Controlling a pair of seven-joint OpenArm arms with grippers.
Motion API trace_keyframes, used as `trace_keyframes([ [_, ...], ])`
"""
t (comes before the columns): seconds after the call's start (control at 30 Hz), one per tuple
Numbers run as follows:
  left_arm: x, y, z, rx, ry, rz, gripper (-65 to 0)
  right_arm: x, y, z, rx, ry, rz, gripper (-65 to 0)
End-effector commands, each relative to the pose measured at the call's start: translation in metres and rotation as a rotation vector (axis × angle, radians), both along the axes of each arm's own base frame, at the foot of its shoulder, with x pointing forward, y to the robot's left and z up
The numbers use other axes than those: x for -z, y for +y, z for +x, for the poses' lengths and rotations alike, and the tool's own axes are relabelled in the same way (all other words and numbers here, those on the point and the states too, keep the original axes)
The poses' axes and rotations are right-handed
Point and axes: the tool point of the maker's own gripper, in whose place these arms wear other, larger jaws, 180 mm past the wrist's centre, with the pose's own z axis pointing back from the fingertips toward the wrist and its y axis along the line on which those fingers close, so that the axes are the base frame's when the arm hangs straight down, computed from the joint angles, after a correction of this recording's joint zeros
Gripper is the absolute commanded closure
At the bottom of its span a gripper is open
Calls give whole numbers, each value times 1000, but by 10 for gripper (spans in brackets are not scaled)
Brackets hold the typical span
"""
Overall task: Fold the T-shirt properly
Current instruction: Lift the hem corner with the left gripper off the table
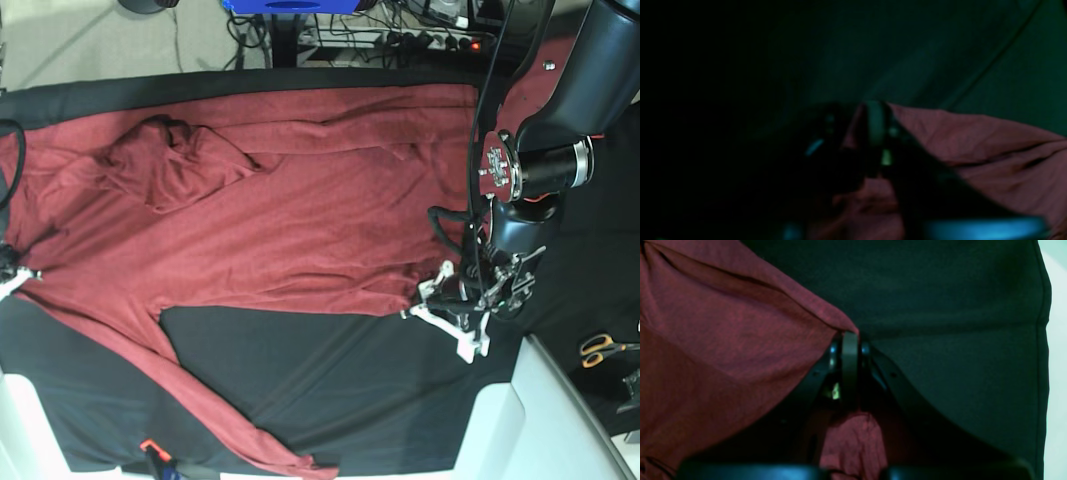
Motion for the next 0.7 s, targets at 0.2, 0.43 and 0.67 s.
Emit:
trace_keyframes([
  [0.2,-10,36,3,-39,-3,36,0,-23,-14,14,14,-65,-27,0],
  [0.43,-28,41,20,-48,-53,40,0,-26,-13,18,11,-95,-30,0],
  [0.67,-73,48,43,4,-122,92,0,-34,-14,27,14,-129,-34,0],
])
